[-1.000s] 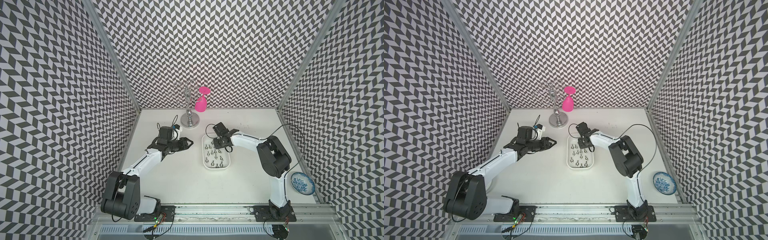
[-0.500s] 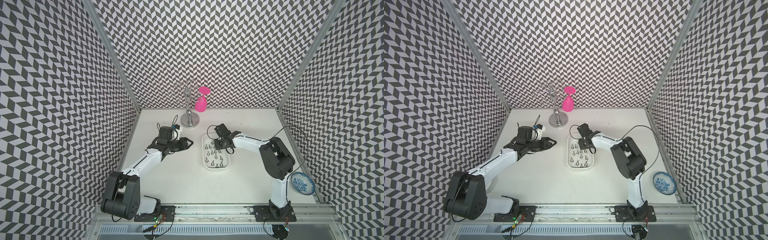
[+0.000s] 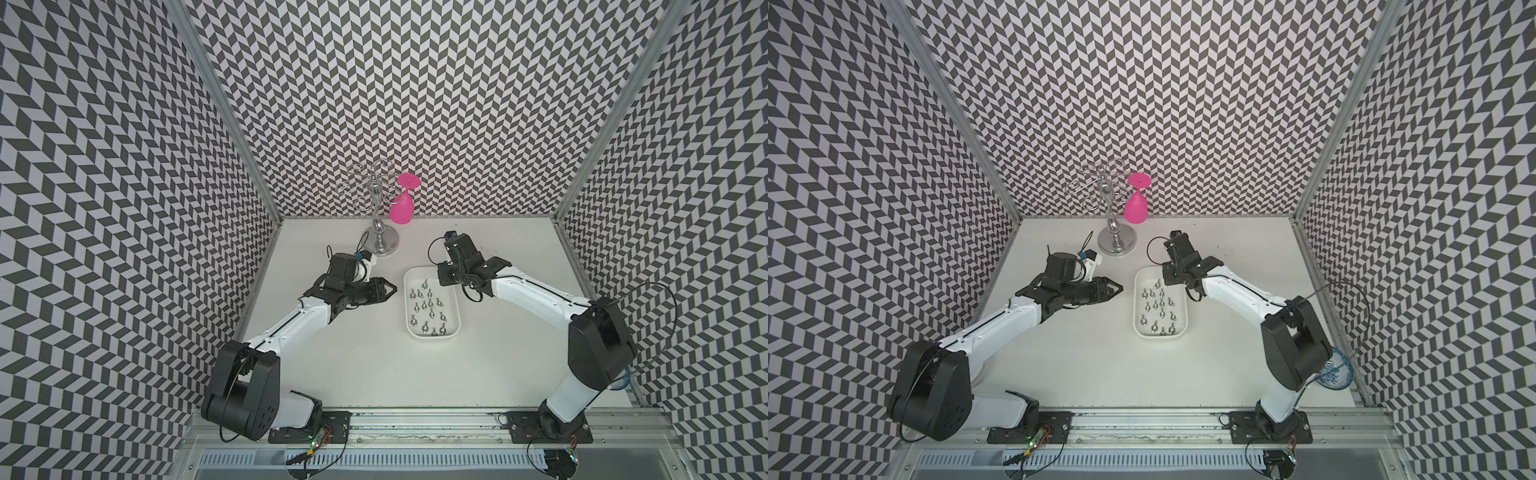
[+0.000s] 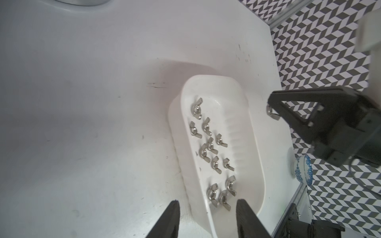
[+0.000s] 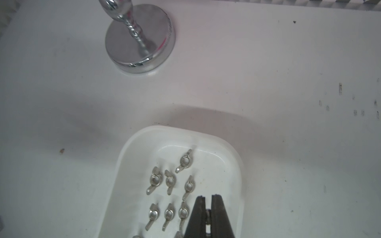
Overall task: Take out the wing nut from the storage box
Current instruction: Place the wing nut at the center of the board.
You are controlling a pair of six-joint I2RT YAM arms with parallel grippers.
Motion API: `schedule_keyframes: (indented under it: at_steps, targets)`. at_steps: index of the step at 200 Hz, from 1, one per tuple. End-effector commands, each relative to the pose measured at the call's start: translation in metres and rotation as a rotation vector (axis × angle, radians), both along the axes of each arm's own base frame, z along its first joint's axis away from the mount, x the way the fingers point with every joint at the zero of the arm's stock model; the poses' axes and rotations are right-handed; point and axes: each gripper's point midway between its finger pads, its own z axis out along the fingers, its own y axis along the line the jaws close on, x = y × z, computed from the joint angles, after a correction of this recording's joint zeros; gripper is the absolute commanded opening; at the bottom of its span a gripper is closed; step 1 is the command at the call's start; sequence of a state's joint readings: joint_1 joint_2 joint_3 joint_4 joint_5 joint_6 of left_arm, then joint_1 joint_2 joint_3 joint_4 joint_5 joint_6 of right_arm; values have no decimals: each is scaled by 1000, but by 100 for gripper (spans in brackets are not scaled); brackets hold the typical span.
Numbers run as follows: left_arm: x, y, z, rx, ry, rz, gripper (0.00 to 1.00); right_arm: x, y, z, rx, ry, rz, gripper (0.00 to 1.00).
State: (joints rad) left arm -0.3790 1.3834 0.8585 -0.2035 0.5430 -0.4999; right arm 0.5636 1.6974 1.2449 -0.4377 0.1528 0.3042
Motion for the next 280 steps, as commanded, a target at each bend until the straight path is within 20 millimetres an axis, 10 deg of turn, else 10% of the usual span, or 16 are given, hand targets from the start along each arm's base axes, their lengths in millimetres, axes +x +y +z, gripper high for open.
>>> schedule_keyframes:
  at_steps: [1,36,102,214,280]
  targets:
    - [-5,-38,26,-40,-52,-58,49,6,-48,-9,19,5,-130,0]
    - [-24,-90,31,-29,-100,-161,49,5,-108,-38,59,46,-285,0]
    - [-50,-139,3,-57,-45,-249,49,-3,-122,-81,76,105,-338,0]
    - [-59,-138,9,-64,-71,-290,51,-13,-125,-112,27,175,-336,0]
    - [-60,-129,16,-48,-93,-286,52,-11,-122,-100,19,154,-326,18]
